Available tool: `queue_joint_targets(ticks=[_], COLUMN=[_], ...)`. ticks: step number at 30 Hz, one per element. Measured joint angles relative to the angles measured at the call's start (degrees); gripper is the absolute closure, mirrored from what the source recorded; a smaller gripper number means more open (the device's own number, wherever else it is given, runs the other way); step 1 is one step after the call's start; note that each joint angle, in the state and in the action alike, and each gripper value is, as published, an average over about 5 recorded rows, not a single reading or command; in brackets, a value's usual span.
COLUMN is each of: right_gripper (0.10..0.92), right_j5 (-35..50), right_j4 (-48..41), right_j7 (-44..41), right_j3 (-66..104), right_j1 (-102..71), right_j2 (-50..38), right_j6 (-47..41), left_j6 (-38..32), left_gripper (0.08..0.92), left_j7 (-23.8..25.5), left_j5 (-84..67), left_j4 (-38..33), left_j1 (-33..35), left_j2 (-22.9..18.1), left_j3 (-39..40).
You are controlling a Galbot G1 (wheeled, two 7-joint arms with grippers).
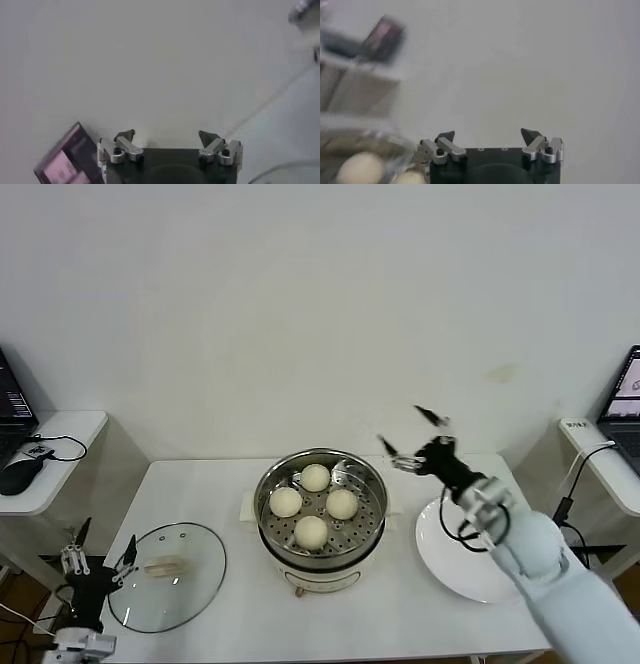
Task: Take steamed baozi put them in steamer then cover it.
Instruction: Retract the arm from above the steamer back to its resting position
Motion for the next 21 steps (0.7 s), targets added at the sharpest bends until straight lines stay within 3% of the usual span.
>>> queue_joint_targets(ticks=[11,21], right_gripper=[0.203,0.203], right_j5=[-3.57,-5.27], right_j4=[0.76,0.66], right_j7=[1.85,2.89], right_j3=[26.78,34.52], right_j1=[-21.62,-27.03], right_j2=[13.33,19.27], right_j6=[5.9,8.06], left_j6=[-3.2,-3.5], left_gripper=[0.177,0.177], left_j7=[-0.94,0.56], left_j5=[25.4,35.18], left_j4=[3.54,6.14], left_j1=[3.05,1.3], left_j2=[0.62,1.34], left_j3=[-1.12,1.5])
